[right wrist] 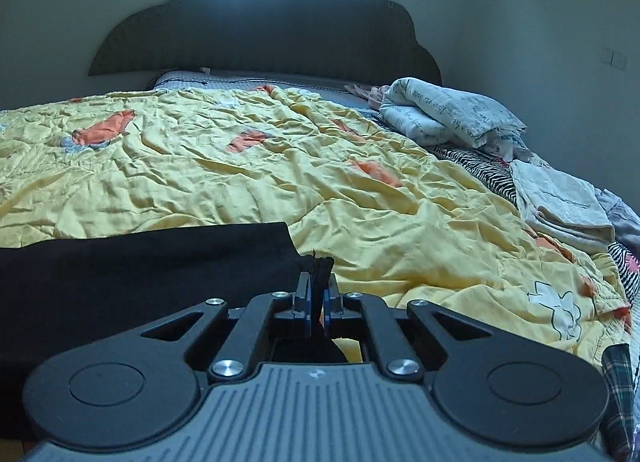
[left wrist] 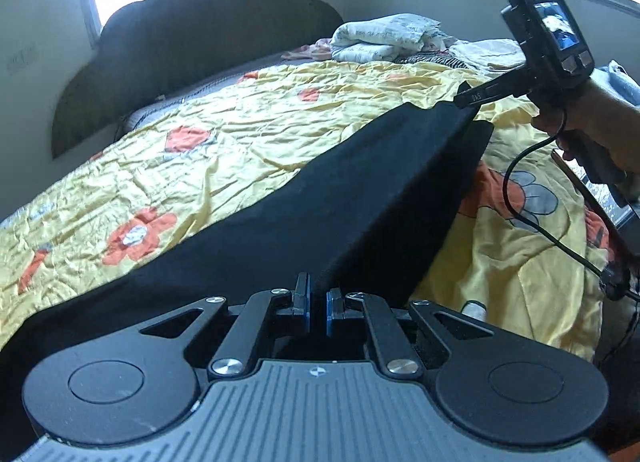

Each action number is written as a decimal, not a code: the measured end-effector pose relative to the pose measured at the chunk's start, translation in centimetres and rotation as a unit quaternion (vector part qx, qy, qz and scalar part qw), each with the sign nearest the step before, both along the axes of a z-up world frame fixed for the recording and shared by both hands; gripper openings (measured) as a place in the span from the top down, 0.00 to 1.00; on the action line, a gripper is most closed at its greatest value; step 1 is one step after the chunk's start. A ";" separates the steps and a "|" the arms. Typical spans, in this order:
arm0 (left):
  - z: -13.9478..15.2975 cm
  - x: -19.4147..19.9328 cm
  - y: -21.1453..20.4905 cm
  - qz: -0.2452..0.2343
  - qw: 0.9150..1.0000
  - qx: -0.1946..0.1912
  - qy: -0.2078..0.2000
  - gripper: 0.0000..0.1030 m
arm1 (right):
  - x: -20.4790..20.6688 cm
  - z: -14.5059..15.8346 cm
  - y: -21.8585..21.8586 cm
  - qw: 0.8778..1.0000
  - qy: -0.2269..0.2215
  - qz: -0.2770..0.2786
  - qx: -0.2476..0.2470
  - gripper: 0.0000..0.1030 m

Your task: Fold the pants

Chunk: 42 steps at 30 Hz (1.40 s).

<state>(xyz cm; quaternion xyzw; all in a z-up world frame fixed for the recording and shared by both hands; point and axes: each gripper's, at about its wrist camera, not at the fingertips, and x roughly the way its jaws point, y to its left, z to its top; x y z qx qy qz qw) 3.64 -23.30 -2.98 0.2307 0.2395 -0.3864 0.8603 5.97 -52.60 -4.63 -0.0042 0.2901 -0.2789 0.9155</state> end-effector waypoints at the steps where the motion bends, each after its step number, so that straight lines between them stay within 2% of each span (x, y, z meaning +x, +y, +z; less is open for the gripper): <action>1: -0.2 0.0 -0.2 -0.002 1.000 0.006 -0.002 0.91 | 0.1 -0.3 -0.2 1.000 0.006 0.002 0.006 0.95; 7: -1.1 -0.6 -0.3 -0.009 1.000 0.020 -0.002 0.91 | -0.8 -1.4 -1.4 0.999 0.013 -0.005 0.048 0.95; 9: -1.2 -0.5 -0.5 -0.015 0.999 0.029 -0.002 0.91 | -0.9 -1.8 -1.9 0.998 0.017 -0.009 0.062 0.91; 10: -1.3 -0.3 -0.6 -0.017 0.999 0.033 0.002 0.78 | -0.8 -2.0 -2.2 0.997 0.019 -0.011 0.073 0.90; 11: -1.3 -0.4 -0.5 -0.016 0.999 0.032 0.006 0.76 | -1.0 -1.8 -2.3 0.997 0.013 -0.017 0.078 0.84; 12: -1.1 -0.4 -0.3 -0.021 0.999 0.027 0.013 0.76 | -1.2 -1.4 -2.4 0.997 0.006 -0.029 0.075 0.71; 13: -0.8 -0.4 -0.1 -0.028 0.999 0.022 0.023 0.70 | -1.6 -0.8 -2.2 0.997 -0.008 -0.047 0.060 0.65; 14: -0.3 -0.5 0.2 -0.035 0.999 0.013 0.032 0.61 | -2.2 0.0 -2.0 0.997 -0.029 -0.066 0.040 0.60; 15: 0.2 -0.4 0.5 -0.043 0.998 0.001 0.042 0.56 | -2.6 0.9 -1.6 0.995 -0.050 -0.078 0.021 0.59; 17: 1.2 -0.4 0.9 -0.047 0.997 -0.027 0.050 0.41 | -2.5 2.4 -0.3 0.997 -0.070 -0.044 0.002 0.57; 18: 1.8 -0.2 1.0 -0.044 0.997 -0.042 0.050 0.39 | -1.7 2.8 0.4 0.998 -0.065 -0.003 0.011 0.58; 21: 3.2 1.4 1.8 -0.002 0.993 -0.100 0.061 0.29 | 1.6 2.0 2.5 0.990 -0.031 0.109 0.080 0.55; 22: 3.2 2.2 2.1 0.020 0.991 -0.111 0.067 0.28 | 2.6 1.4 3.1 0.986 -0.021 0.136 0.098 0.55; 23: 3.0 3.0 2.2 0.043 0.990 -0.110 0.073 0.28 | 3.6 0.8 3.5 0.982 -0.007 0.155 0.111 0.50; 24: 2.3 3.9 2.1 0.064 0.990 -0.095 0.079 0.29 | 4.4 0.1 3.8 0.979 0.011 0.167 0.117 0.42; 26: 0.4 5.3 1.5 0.094 0.991 -0.036 0.093 0.36 | 5.4 -1.3 3.7 0.981 0.043 0.157 0.102 0.33; 27: -0.7 5.7 1.2 0.102 0.990 -0.007 0.100 0.39 | 5.3 -1.9 3.3 0.984 0.042 0.143 0.093 0.28; 28: -1.3 5.7 1.2 0.102 0.990 -0.001 0.100 0.39 | 5.0 -1.8 2.8 0.988 0.034 0.121 0.093 0.28; 30: -0.8 4.8 1.4 0.096 0.992 -0.014 0.081 0.39 | 4.1 -1.0 2.7 0.992 0.014 0.088 0.086 0.28; 32: 0.0 4.1 1.3 0.081 0.994 -0.031 0.073 0.35 | 3.1 0.0 3.7 0.990 -0.008 0.115 0.087 0.28; 35: 0.5 3.6 0.8 0.070 0.995 -0.037 0.061 0.32 | 3.4 -0.3 6.1 0.981 0.017 0.172 0.089 0.27; 37: -0.2 3.6 0.2 0.067 0.995 -0.012 0.072 0.33 | 4.3 -1.5 7.0 0.981 0.057 0.174 0.061 0.27; 38: -0.4 3.4 0.4 0.070 0.995 -0.009 0.074 0.35 | 4.2 -2.0 6.9 0.983 0.055 0.163 0.057 0.23; 42: 1.0 3.9 2.8 0.103 0.993 -0.047 0.037 0.31 | 2.2 -0.8 6.5 0.986 -0.001 0.145 0.082 0.23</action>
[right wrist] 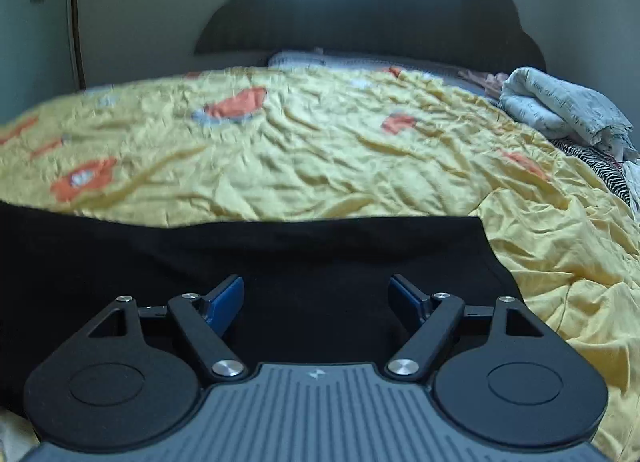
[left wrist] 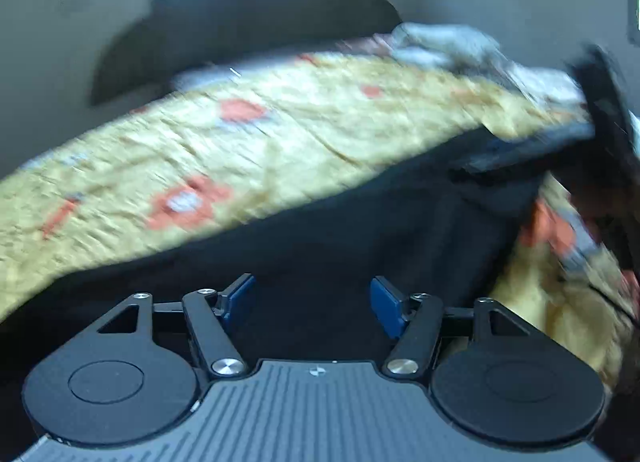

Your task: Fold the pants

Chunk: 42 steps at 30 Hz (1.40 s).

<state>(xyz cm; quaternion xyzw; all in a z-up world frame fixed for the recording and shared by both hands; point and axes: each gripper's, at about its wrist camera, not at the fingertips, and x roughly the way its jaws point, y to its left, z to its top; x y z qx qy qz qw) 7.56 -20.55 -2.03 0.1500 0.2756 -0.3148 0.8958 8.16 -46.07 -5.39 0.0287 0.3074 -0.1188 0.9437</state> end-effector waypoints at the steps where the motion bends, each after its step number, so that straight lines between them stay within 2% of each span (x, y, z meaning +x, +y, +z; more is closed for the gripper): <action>1: 0.3 0.7 0.6 0.019 1.000 -0.007 -0.004 0.28 | -0.4 0.2 0.1 1.000 -0.006 0.004 0.007 0.23; 3: -0.1 2.5 1.3 0.046 0.999 -0.006 0.018 0.27 | -0.8 -0.1 0.5 0.999 0.007 0.023 0.024 0.23; 5: -1.3 4.1 1.3 0.045 0.996 0.017 0.074 0.33 | -0.8 -1.1 0.9 0.999 0.034 0.026 0.011 0.23; 6: -1.8 4.1 1.3 0.041 0.995 0.025 0.085 0.34 | -1.0 -1.2 1.1 0.999 0.030 0.017 0.003 0.23; 9: -1.2 2.6 1.3 0.041 0.998 0.031 0.030 0.34 | -2.5 -0.1 0.7 0.999 -0.009 -0.016 0.027 0.23; 12: 0.1 3.0 2.2 0.077 0.997 0.013 -0.013 0.25 | -4.0 1.1 -0.3 0.997 -0.046 -0.041 0.056 0.23; 15: 0.8 5.4 4.4 0.140 0.990 -0.008 -0.004 0.22 | -5.1 1.7 -1.1 0.994 -0.058 -0.075 0.047 0.23; 18: -0.8 7.8 6.7 0.184 0.982 0.001 0.045 0.23 | -6.1 2.0 -2.2 0.989 -0.063 -0.094 0.094 0.23; 20: -2.1 8.2 6.9 0.168 0.983 0.025 0.076 0.22 | -5.6 2.4 -1.7 0.986 -0.073 -0.061 0.137 0.23; 21: -2.1 7.4 6.8 0.164 0.984 0.025 0.057 0.21 | -4.8 2.6 -0.8 0.985 -0.079 -0.034 0.148 0.23; 25: -1.8 5.5 6.0 0.135 0.989 0.042 0.044 0.21 | 1.8 3.5 5.7 0.978 -0.071 0.127 0.148 0.23; 27: -1.4 5.0 6.3 0.137 0.989 0.041 0.041 0.21 | 6.0 3.8 9.3 0.961 -0.057 0.212 0.171 0.19; 30: -0.7 4.6 7.4 0.157 0.986 0.051 0.009 0.21 | 12.4 3.7 14.0 0.916 -0.032 0.334 0.220 0.14; 32: -0.1 4.7 8.4 0.175 0.982 0.068 -0.021 0.21 | 16.1 3.2 16.9 0.898 0.000 0.387 0.208 0.14; 34: 0.5 5.0 9.6 0.187 0.980 0.066 -0.037 0.21 | 19.2 2.2 19.1 0.881 0.049 0.432 0.187 0.13; 36: 1.3 5.6 11.4 0.199 0.978 0.050 -0.038 0.21 | 20.7 1.1 20.2 0.868 0.091 0.454 0.180 0.13; 37: 1.7 6.0 12.3 0.207 0.977 0.043 -0.039 0.21 | 21.0 0.6 20.3 0.855 0.106 0.470 0.193 0.14; 38: 2.1 6.4 13.1 0.217 0.975 0.037 -0.040 0.21 | 20.7 0.4 20.0 0.846 0.111 0.481 0.203 0.14; 40: 2.7 7.7 15.0 0.250 0.967 0.023 -0.037 0.21 | 19.6 0.3 19.5 0.836 0.107 0.497 0.205 0.14; 42: 3.2 9.2 16.7 0.272 0.962 -0.006 -0.018 0.21 | 18.2 0.4 19.5 0.821 0.105 0.526 0.197 0.13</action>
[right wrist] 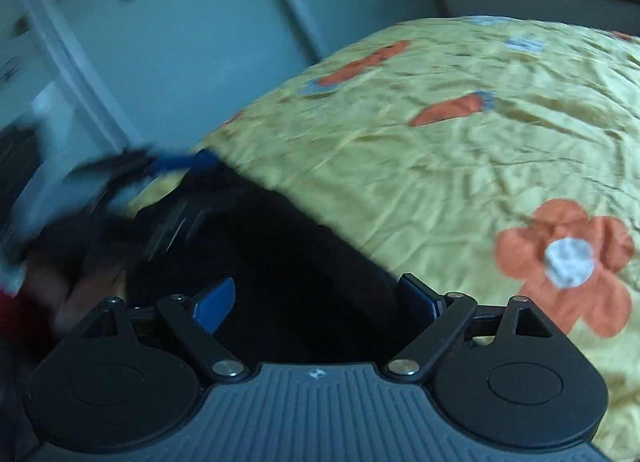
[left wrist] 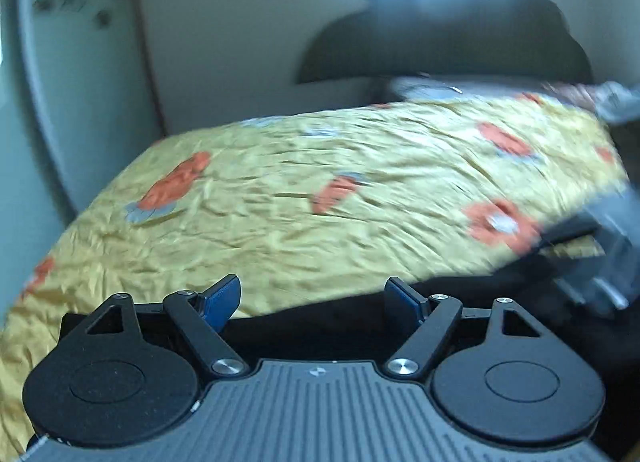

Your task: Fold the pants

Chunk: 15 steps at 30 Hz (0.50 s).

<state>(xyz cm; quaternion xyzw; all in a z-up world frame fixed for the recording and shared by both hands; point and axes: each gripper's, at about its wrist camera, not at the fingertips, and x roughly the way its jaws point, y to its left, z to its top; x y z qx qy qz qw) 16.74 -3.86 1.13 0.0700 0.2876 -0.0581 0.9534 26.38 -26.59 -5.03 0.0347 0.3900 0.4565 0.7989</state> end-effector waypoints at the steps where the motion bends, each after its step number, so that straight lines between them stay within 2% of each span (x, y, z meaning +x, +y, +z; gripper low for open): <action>1: 0.1 0.8 0.7 0.004 1.000 -0.023 0.014 0.22 | -0.7 0.0 0.1 1.000 -0.006 0.011 -0.004 0.13; 3: 0.2 2.2 1.2 -0.002 0.997 -0.058 0.046 0.23 | -1.6 0.0 0.7 1.000 -0.014 0.023 -0.017 0.13; 5: 0.2 2.4 0.6 -0.010 0.996 -0.066 0.055 0.23 | -2.8 0.4 1.2 0.999 -0.032 0.029 -0.034 0.13; 7: 0.3 1.9 -0.5 -0.019 0.998 -0.049 0.046 0.22 | -4.4 1.0 1.9 0.995 -0.071 0.028 -0.060 0.13; 11: -0.8 0.8 -2.8 -0.035 0.999 0.012 0.031 0.20 | -8.0 1.3 3.4 0.982 -0.145 0.056 -0.110 0.12; 13: -1.8 0.3 -3.5 -0.051 0.997 0.032 0.038 0.21 | -8.9 0.7 4.2 0.976 -0.152 0.073 -0.139 0.12; 15: -2.8 -0.3 -3.9 -0.063 0.996 0.042 0.052 0.21 | -9.5 0.1 4.3 0.976 -0.141 0.081 -0.148 0.12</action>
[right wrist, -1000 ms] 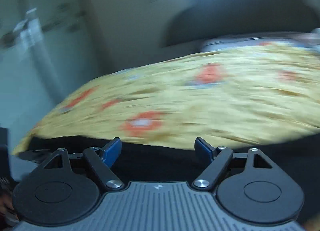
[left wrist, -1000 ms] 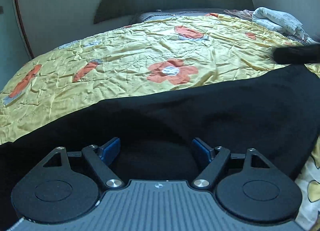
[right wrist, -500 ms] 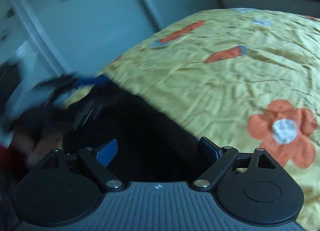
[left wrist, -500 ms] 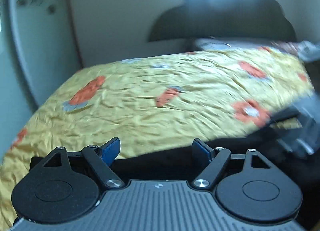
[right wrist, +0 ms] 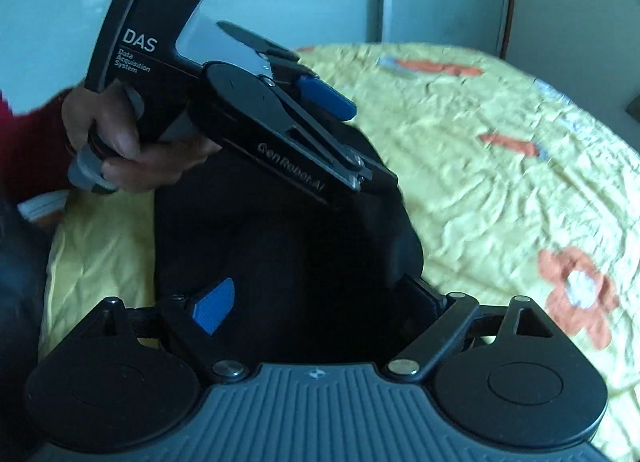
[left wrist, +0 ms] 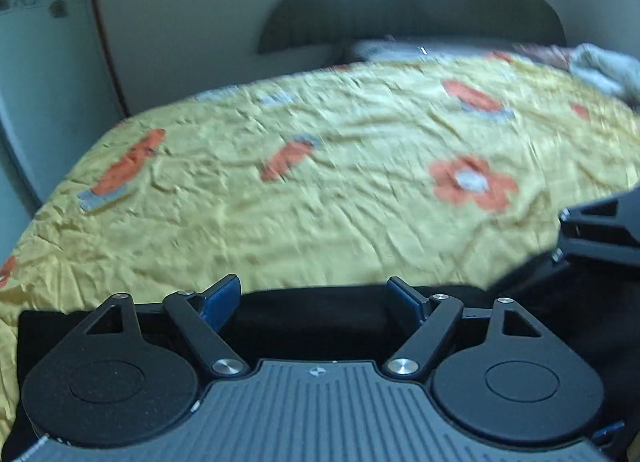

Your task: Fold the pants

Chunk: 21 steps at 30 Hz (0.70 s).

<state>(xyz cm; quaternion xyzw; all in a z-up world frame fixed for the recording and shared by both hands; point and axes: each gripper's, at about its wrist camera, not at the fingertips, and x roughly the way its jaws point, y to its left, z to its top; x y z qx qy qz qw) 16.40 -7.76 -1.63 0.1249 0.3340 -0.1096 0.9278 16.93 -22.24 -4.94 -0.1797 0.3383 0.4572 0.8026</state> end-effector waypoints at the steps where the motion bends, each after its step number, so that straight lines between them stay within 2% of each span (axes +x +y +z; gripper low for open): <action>1: -0.4 -0.4 0.0 -0.002 1.000 0.002 0.006 0.21 | -0.1 -0.2 -0.2 1.000 0.008 0.002 0.004 0.12; 5: -1.1 -1.4 0.5 0.000 1.000 0.000 0.003 0.20 | 0.1 0.6 -1.9 0.999 0.033 0.006 0.039 0.11; 7: -1.2 -1.6 0.6 0.000 1.000 -0.001 0.003 0.20 | 1.0 1.1 -3.5 0.994 0.063 -0.004 0.092 0.11; 9: -1.3 -1.9 0.7 -0.001 1.000 0.000 0.001 0.20 | 2.4 1.1 -5.1 0.984 0.107 -0.026 0.140 0.11; 12: -1.4 -2.2 0.9 0.001 1.000 -0.001 0.000 0.19 | 3.6 0.9 -6.3 0.980 0.119 -0.060 0.151 0.11; 14: -1.6 -2.5 1.0 0.004 1.000 -0.005 -0.003 0.18 | 4.4 0.9 -6.6 0.975 0.140 -0.059 0.162 0.11; 18: -1.7 -3.1 1.1 0.010 1.000 -0.008 -0.009 0.18 | 7.1 0.1 -5.7 0.955 0.212 -0.037 0.203 0.11; 21: -1.9 -3.7 1.2 0.013 1.000 -0.010 -0.014 0.18 | 9.4 -0.9 -4.5 0.927 0.289 -0.024 0.237 0.10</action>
